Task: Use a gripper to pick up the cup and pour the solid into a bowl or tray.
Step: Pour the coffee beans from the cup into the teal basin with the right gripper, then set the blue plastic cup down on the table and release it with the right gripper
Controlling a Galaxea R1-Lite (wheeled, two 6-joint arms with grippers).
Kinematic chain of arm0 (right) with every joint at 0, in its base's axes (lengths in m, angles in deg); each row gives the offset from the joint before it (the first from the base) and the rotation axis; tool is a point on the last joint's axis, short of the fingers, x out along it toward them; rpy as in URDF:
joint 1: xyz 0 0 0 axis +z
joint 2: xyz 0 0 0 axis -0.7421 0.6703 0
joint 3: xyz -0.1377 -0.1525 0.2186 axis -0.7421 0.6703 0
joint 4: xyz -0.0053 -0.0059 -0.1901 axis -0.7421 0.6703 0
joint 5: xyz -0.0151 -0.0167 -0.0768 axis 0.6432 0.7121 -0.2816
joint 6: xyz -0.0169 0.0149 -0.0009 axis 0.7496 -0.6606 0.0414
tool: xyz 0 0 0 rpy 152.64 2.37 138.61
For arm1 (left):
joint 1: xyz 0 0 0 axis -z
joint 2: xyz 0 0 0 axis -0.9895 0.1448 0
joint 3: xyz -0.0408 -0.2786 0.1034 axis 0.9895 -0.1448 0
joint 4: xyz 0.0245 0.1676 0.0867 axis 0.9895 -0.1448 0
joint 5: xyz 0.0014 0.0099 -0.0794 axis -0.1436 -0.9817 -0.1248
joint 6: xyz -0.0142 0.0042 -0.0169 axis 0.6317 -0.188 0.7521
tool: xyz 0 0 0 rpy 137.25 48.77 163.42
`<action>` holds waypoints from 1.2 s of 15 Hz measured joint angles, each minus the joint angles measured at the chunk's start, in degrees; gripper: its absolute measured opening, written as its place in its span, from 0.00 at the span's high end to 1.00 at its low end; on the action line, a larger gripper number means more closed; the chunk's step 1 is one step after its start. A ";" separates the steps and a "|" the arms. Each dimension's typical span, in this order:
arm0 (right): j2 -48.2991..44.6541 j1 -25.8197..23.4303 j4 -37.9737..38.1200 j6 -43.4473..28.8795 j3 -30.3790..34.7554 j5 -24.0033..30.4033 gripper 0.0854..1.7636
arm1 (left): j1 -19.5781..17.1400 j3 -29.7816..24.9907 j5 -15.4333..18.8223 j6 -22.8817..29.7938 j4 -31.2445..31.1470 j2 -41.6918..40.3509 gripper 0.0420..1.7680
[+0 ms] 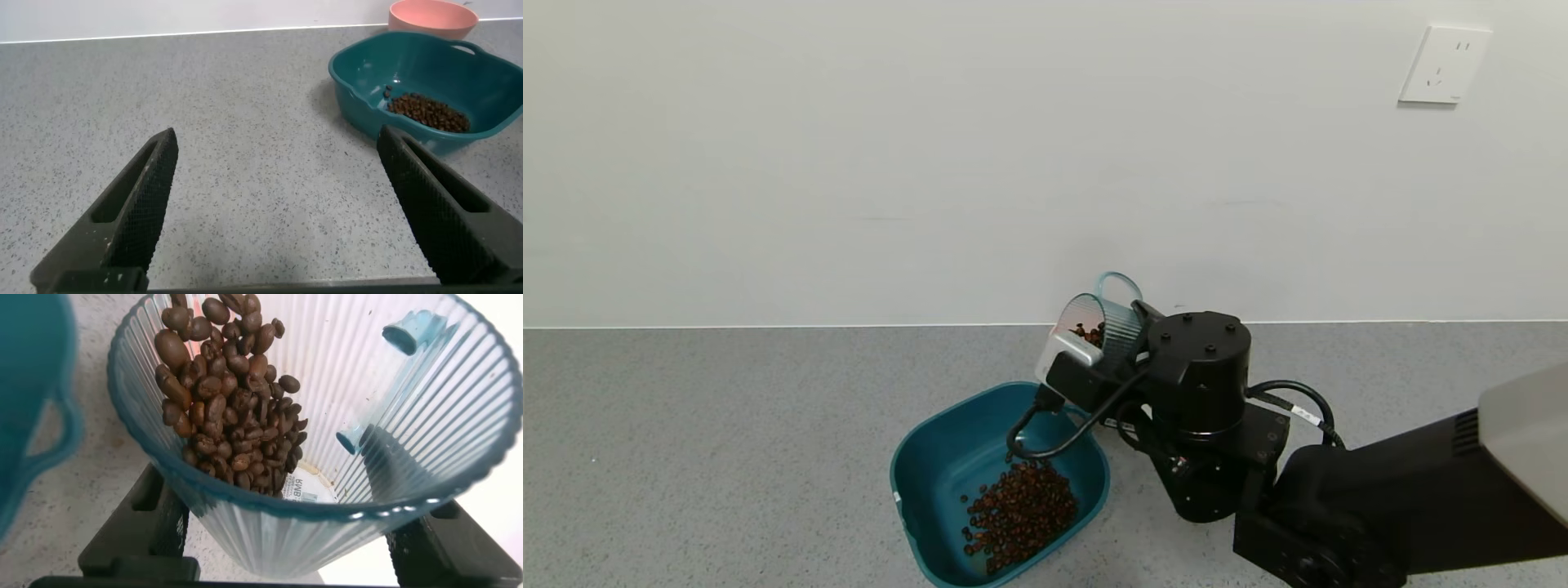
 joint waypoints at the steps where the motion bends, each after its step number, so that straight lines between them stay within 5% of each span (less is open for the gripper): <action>1: -0.06 -1.07 0.17 -1.39 -0.02 0.20 0.25 | 0.00 0.00 0.00 0.00 0.00 0.00 0.01; 8: -0.94 -7.28 1.49 -12.39 1.66 1.84 0.25 | 0.00 0.00 0.00 0.00 0.00 0.00 0.01; 18: -6.95 -8.92 1.77 -30.10 12.32 3.24 0.25 | 0.00 0.00 0.00 0.00 0.00 0.00 0.01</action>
